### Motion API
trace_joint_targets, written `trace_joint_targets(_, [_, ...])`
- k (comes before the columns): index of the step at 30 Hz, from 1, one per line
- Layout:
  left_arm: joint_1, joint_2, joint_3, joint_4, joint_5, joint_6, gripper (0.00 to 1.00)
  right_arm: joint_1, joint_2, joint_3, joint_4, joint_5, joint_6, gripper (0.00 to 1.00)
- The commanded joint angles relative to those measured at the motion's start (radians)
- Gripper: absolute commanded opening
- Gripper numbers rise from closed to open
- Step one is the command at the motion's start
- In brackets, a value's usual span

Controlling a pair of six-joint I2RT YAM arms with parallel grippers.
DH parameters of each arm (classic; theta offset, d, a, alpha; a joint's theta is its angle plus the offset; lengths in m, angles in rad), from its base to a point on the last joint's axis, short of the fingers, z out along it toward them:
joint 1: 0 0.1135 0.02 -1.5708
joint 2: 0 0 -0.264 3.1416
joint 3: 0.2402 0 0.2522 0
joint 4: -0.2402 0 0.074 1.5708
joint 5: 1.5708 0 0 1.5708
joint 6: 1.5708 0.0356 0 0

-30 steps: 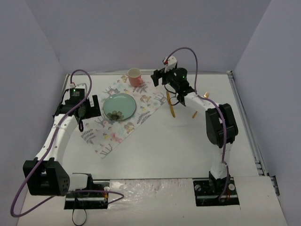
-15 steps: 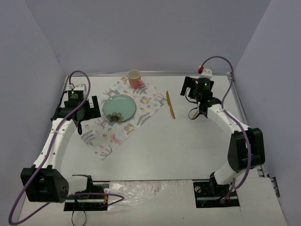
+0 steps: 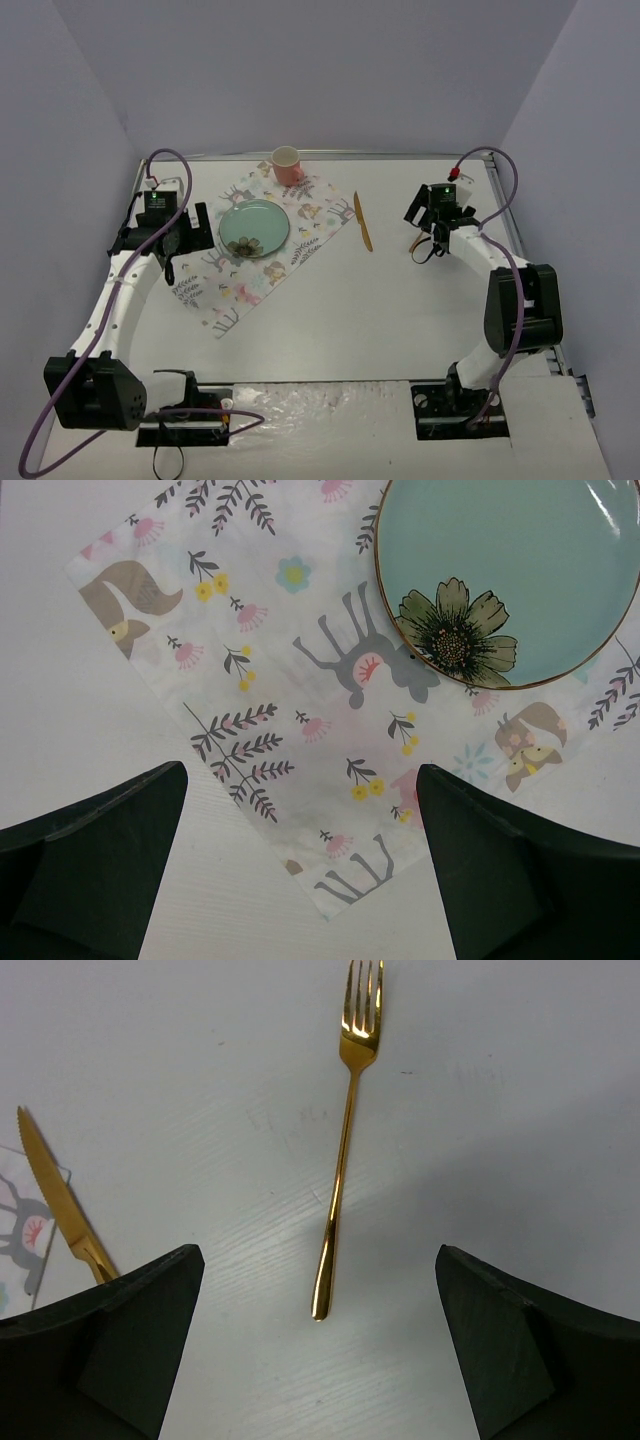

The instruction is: Set the dinner table for one person

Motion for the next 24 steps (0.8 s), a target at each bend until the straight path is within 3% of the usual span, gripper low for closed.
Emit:
trace_joint_targets(1, [-0.003, -0.033, 0.037, 0.019, -0.003, 0.01, 0.97, -0.004, 0.046, 0.053, 0.03, -0.023, -0.008, 0.96])
trace_joint_targets(7, [-0.004, -0.027, 0.038, 0.019, -0.001, 0.01, 0.97, 0.084, 0.132, 0.123, 0.04, -0.17, -0.192, 0.94])
trace_joint_targets(14, [-0.003, -0.023, 0.037, 0.019, -0.003, 0.01, 0.97, 0.183, 0.229, 0.218, 0.045, -0.213, -0.335, 0.9])
trace_joint_targets(24, [-0.003, -0.02, 0.035, 0.017, -0.009, 0.012, 0.97, 0.203, 0.352, 0.341, 0.042, -0.341, -0.442, 0.58])
